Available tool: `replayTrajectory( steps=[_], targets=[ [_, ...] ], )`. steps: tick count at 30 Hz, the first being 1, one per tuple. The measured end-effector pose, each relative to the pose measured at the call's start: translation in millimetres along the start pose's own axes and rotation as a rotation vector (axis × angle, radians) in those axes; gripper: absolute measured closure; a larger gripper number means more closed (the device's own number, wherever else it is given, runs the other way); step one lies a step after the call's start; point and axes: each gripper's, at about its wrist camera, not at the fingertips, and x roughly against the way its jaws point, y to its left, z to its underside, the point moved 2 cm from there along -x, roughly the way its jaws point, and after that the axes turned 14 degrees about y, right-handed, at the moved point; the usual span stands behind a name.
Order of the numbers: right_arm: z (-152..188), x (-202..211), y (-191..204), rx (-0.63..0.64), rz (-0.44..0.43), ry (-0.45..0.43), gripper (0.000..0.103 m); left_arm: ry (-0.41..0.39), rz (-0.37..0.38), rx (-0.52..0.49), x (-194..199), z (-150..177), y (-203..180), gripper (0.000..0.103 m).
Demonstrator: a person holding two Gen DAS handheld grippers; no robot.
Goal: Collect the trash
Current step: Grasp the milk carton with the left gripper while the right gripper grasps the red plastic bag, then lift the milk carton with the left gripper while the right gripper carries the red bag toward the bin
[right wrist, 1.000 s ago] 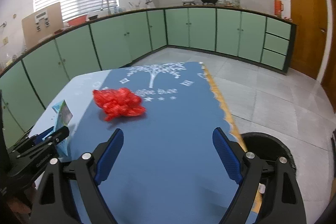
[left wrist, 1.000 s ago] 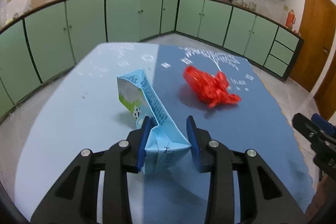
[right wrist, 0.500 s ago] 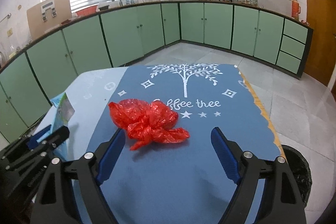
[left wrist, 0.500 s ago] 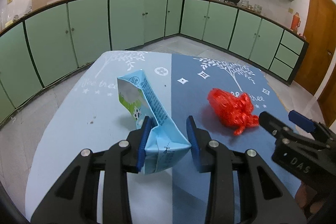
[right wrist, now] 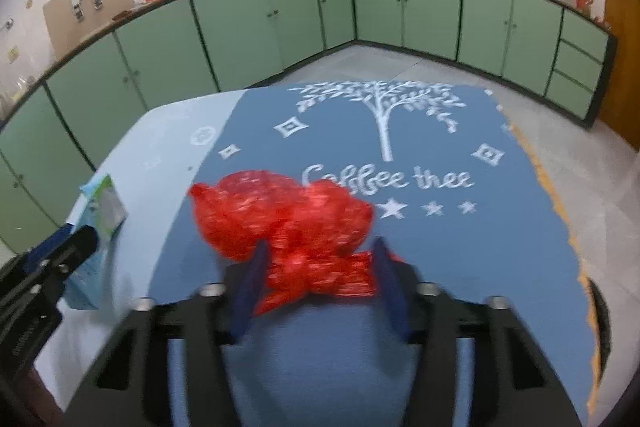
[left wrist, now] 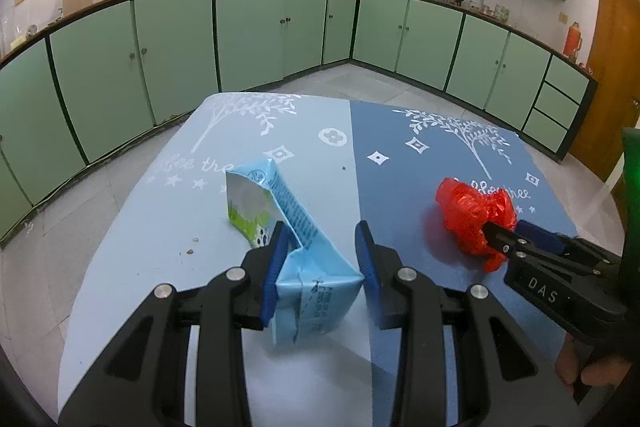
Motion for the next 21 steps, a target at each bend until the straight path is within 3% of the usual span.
replayTrajectory(
  steps=[5, 12, 21],
  targets=[
    [5.4, 7.6, 6.0, 0.033, -0.035, -0.014, 0.082, -0.004, 0.007, -0.009, 6.5, 2.5, -5.6, 0.07],
    [12.7, 38.9, -4.5, 0.012, -0.056, -0.062, 0.084, -0.019, 0.032, -0.011, 18.5, 10.7, -12.7, 0.07],
    [45.3, 92.8, -43.1, -0.036, -0.008, -0.126, 0.084, -0.053, 0.094, -0.014, 56.4, 40.6, -17.9, 0.07]
  ],
)
